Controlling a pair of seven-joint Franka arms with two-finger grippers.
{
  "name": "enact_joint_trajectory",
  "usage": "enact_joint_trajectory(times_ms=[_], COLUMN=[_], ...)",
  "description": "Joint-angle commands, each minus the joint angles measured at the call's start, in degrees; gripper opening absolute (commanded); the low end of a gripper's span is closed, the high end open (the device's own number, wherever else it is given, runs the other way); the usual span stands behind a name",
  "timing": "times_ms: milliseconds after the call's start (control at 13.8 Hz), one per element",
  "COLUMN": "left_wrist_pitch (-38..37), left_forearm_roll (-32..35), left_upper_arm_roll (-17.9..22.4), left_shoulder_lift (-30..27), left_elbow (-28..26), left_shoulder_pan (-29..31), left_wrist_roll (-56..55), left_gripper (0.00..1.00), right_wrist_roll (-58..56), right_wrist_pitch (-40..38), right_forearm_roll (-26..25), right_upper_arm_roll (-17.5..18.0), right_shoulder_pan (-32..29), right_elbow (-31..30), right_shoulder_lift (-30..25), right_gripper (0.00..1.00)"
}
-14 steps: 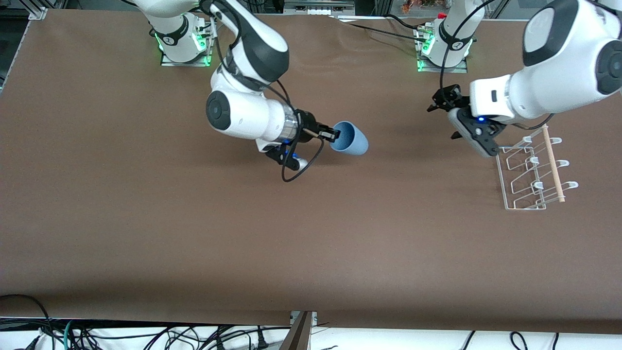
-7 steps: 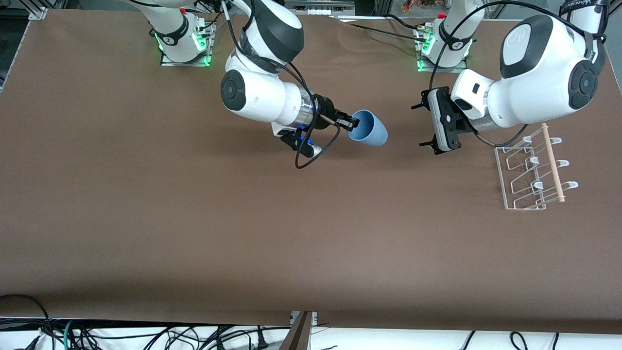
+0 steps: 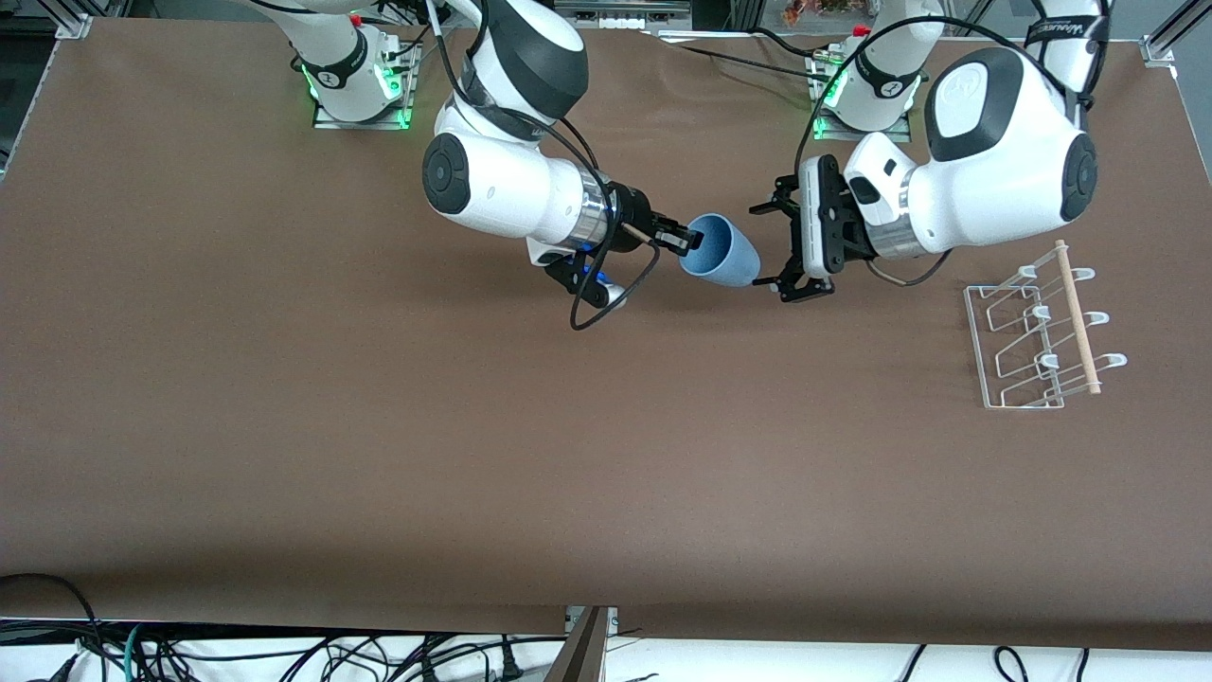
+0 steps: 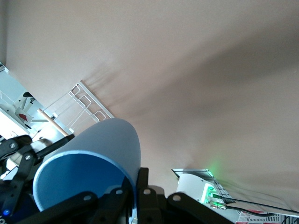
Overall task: Transfer cup to left arm and place on rack
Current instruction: 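Grasp the cup body with the left gripper beside the right gripper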
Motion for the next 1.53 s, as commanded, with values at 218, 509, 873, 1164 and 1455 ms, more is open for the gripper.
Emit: enact_joint_trajectory(times_ms=[218, 509, 873, 1164, 1455], left_wrist_pitch=[4.14, 4.67, 4.32, 3.97, 3.71], left_forearm_roll=[-6.96, -10.93, -11.10, -11.02, -10.32], left_upper_arm_roll=[-1.55, -1.56, -1.56, -1.56, -1.47], left_shoulder_lift=[1.71, 3.83, 3.83, 3.74, 3.30], left_elbow=[-2.26, -2.18, -2.09, -1.56, -0.95], left_shoulder_pan=[0.09, 0.43, 0.79, 0.96, 1.05], left_wrist_roll=[8.37, 16.38, 17.00, 16.82, 16.21], left_gripper=[1.00, 0.22, 0.10, 0.08, 0.07], right_wrist_roll=[0.39, 0.39, 0.30, 0.65, 0.65], right_wrist_pitch=[-0.26, -0.08, 0.09, -0.34, -5.33], right_forearm_roll=[1.09, 1.09, 1.09, 1.44, 0.83], right_upper_arm_roll=[0.46, 0.46, 0.37, 0.28, 0.11], right_shoulder_pan=[-0.14, -0.05, -0.23, -1.10, -6.01], right_elbow=[2.45, 2.63, 2.63, 2.63, 2.62], right_shoulder_lift=[0.79, 0.79, 0.79, 0.62, -0.35], right_gripper=[0.00, 0.00, 0.00, 0.85, 0.98])
